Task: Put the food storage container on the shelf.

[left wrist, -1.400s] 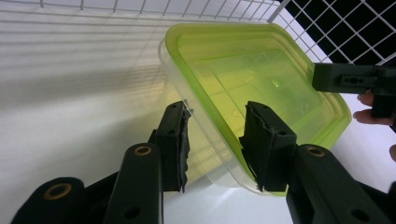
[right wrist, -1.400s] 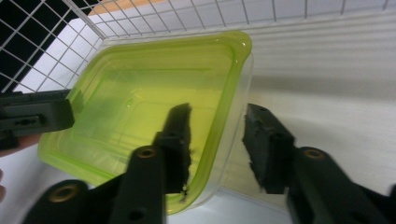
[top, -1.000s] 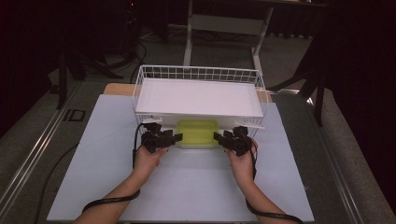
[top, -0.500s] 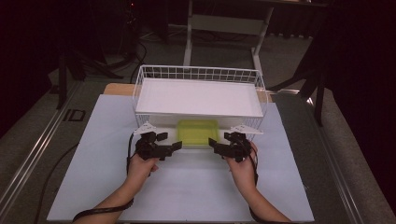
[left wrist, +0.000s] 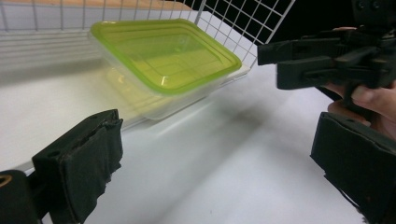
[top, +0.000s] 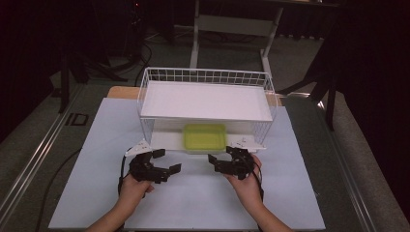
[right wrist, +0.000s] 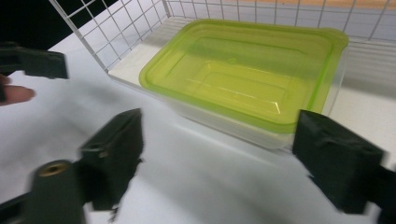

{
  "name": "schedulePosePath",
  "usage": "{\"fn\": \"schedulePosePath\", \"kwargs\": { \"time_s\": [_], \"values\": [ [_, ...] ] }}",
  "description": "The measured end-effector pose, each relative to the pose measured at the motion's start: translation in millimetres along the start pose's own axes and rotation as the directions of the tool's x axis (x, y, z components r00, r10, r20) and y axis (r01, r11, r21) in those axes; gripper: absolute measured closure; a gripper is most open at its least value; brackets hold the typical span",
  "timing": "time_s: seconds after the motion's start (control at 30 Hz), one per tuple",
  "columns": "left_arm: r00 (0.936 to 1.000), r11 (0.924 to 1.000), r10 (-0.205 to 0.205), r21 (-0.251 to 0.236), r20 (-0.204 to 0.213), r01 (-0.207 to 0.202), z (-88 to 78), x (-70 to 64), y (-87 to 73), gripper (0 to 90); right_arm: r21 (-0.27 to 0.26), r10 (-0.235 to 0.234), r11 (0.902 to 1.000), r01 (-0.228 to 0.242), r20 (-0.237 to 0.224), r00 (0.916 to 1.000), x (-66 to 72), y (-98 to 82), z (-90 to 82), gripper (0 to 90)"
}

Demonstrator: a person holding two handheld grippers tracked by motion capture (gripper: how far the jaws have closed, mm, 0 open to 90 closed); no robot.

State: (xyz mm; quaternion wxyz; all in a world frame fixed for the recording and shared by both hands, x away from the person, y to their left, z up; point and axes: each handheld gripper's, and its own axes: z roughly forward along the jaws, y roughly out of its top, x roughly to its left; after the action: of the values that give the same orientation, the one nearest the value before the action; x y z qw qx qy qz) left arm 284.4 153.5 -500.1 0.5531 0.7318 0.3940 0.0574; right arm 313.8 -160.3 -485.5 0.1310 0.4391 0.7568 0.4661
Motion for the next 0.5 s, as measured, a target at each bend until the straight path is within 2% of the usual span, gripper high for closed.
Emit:
{"fn": "schedulePosePath", "kwargs": {
  "time_s": [0.07,0.13,0.3,0.37,0.43,0.5],
  "values": [
    [0.9999,0.9999,0.014,0.008,-0.006,-0.014,-6.2,-1.8,-3.1,2.9,-0.002,0.0,1.0,0.0,0.016,0.9999,1.4,-2.5,0.6,28.6],
    [0.9996,0.9997,0.024,0.008,-0.012,-0.024,-12.1,-3.8,-7.8,2.9,0.016,0.001,0.9999,-0.001,0.013,0.9999,2.1,-4.0,2.7,39.5],
    [0.9976,0.9981,0.06,0.02,-0.036,-0.059,-23.6,-7.9,-21.7,2.9,0.023,-0.022,0.9995,0.022,0.036,0.9991,5.7,-8.2,9.2,60.5],
    [0.9971,0.9978,0.065,0.019,-0.04,-0.064,-25.4,-8.7,-26.2,2.9,0.038,-0.027,0.999,0.026,0.02,0.9994,5.7,-7.6,13.7,78.1],
    [0.9976,0.9987,0.051,-0.001,-0.047,-0.052,-27.3,-7.0,-30.4,2.9,0.054,-0.035,0.998,0.034,0.021,0.9992,5.1,-6.9,18.9,90.0],
    [0.9982,0.9992,0.037,-0.011,-0.047,-0.038,-27.3,-5.1,-31.7,2.9,0.073,-0.041,0.9966,0.038,0.028,0.9988,5.3,-6.8,24.7,90.0]
  ]
}}
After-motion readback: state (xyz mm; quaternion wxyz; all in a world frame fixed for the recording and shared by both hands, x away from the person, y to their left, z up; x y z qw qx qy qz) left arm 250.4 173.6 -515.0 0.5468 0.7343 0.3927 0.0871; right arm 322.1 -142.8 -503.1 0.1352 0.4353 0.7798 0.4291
